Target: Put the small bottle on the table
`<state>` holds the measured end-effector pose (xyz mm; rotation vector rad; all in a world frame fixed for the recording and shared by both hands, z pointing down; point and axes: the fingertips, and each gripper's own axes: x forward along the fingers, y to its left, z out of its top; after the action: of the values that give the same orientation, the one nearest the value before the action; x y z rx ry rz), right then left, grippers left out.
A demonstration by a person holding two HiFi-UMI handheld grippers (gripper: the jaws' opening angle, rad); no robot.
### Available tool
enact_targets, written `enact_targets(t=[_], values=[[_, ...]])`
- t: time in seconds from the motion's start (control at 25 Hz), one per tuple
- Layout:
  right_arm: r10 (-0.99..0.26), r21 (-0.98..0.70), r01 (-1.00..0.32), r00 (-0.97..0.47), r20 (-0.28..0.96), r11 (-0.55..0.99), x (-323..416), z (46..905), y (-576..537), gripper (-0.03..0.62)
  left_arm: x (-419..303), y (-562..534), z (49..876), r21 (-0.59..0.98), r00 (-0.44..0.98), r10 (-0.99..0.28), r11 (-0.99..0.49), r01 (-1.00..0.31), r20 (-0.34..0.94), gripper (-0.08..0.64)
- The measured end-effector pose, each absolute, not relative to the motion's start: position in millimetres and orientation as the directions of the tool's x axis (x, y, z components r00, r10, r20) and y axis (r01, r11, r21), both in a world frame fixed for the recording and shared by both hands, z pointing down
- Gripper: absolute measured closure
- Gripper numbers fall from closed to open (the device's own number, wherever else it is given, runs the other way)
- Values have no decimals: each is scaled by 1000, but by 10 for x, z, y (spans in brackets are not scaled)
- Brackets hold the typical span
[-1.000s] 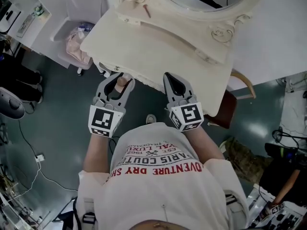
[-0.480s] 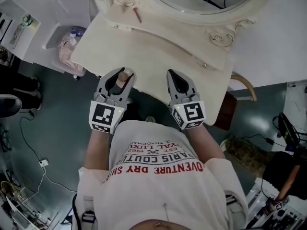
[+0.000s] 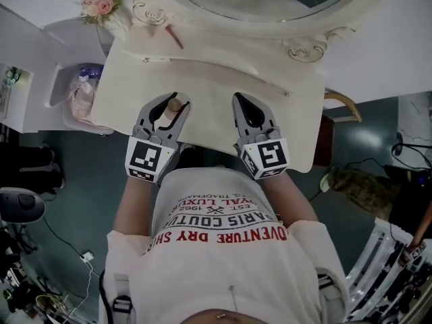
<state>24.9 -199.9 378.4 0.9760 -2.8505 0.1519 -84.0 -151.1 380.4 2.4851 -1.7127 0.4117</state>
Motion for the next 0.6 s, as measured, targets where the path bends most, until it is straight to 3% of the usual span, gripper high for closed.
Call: enact_targets(t=[0.6], values=[[-756, -9, -769, -630, 177, 639, -108, 4396, -2481, 594, -1178, -2277, 4833, 25, 593, -728, -625, -781, 345, 420]])
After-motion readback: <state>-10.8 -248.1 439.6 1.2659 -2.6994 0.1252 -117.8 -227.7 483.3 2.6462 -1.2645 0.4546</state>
